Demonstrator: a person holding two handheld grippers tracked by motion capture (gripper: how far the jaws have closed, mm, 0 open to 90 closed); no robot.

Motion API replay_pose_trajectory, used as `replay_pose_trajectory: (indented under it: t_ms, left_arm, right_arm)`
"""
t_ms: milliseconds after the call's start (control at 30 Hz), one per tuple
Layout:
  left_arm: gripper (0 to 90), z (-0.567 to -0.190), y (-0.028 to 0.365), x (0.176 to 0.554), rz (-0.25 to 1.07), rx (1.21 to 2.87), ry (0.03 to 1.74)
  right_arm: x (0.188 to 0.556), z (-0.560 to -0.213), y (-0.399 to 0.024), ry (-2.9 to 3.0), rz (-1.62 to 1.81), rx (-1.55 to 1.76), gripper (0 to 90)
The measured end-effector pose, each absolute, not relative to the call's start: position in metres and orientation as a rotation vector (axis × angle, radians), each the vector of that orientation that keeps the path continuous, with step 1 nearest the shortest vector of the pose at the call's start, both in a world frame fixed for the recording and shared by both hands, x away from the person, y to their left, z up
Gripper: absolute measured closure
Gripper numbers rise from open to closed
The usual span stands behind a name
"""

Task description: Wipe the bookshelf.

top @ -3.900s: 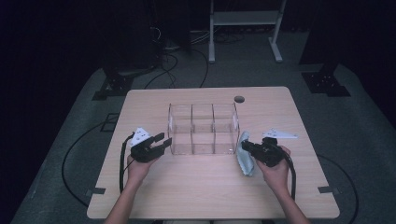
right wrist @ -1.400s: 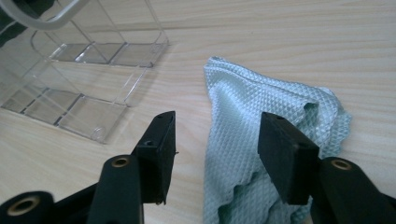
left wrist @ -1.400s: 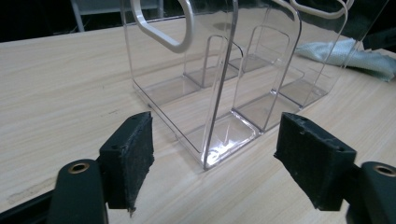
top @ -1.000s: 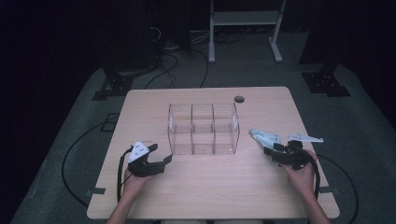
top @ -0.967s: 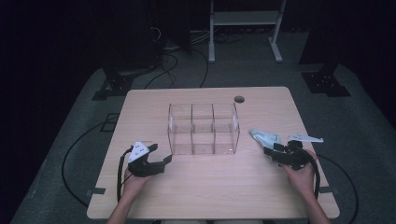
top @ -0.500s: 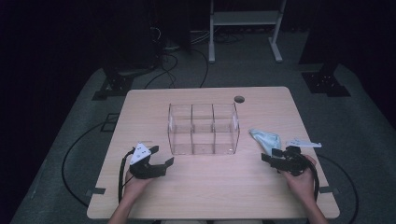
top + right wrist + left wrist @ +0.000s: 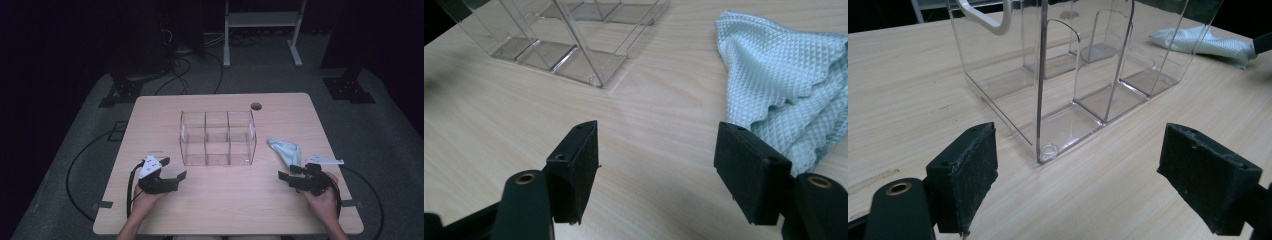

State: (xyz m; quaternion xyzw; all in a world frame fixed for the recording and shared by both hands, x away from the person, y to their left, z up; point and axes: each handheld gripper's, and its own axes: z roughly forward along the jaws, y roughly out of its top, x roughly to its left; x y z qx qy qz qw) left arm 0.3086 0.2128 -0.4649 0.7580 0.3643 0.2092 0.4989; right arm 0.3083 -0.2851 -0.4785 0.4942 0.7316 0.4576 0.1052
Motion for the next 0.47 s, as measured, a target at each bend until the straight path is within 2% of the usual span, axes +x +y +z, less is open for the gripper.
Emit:
replay_pose_trajectory:
  t_ms: [467]
  left_arm:
    - [9.9, -0.4632, 0.2128, 0.3073, 0.495, 1.822, 0.873]
  right_arm:
    - [0.2970, -0.4841, -0.2882, 2.145, 1.392, 1.435, 31.4]
